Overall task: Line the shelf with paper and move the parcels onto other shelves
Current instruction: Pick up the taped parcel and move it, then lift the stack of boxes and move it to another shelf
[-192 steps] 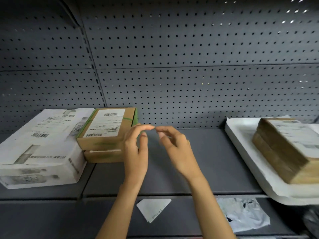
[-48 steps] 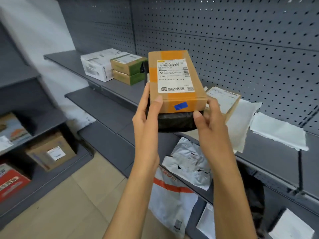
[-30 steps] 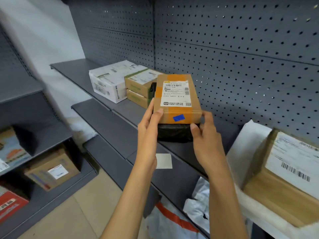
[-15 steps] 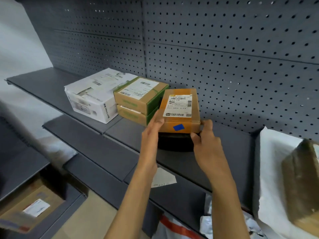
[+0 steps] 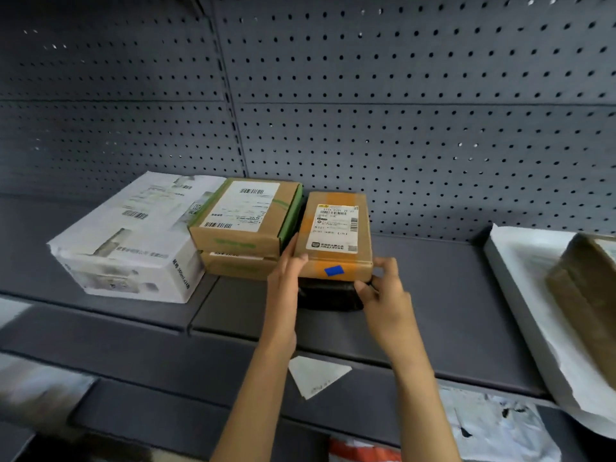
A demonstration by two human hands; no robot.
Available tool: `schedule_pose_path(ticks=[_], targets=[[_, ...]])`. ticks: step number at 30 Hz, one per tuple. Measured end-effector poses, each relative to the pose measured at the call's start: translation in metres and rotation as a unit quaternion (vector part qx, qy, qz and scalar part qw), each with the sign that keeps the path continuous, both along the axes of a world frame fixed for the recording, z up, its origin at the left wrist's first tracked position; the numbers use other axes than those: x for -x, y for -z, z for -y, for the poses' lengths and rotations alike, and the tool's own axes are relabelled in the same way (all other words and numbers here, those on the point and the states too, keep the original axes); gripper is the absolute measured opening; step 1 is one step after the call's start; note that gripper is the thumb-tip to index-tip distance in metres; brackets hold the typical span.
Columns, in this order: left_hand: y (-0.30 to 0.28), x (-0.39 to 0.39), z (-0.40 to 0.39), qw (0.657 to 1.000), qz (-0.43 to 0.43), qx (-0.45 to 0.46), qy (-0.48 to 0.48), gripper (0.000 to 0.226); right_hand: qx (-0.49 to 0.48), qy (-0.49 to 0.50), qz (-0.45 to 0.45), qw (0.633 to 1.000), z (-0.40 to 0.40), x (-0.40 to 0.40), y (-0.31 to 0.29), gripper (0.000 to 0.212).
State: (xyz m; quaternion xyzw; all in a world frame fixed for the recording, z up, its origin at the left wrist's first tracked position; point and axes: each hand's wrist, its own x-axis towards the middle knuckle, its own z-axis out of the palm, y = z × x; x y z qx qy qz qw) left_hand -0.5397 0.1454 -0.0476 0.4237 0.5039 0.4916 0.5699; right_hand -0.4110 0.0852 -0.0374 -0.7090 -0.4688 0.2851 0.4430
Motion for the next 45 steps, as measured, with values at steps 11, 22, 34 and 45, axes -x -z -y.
schedule_pose_path(ticks=[11, 22, 34, 45], targets=[[0.008, 0.015, -0.009, 0.991, -0.015, -0.117, 0.057, 0.037, -0.035, 0.069, -0.017, 0.997, -0.013, 0.029, 0.019, 0.037], [0.005, 0.020, 0.026, 0.960, 0.026, -0.260, -0.098, 0.040, -0.058, 0.101, 0.012, 0.993, -0.002, 0.036, 0.022, 0.040], [-0.020, -0.048, 0.055, 0.948, -0.066, -0.289, 0.118, 0.044, -0.182, 0.137, -0.015, 0.974, 0.072, -0.039, -0.022, 0.026], [-0.051, -0.207, 0.180, 0.923, -0.004, -0.314, 0.222, 0.050, -0.205, 0.181, -0.013, 0.962, 0.233, -0.186, -0.051, 0.027]])
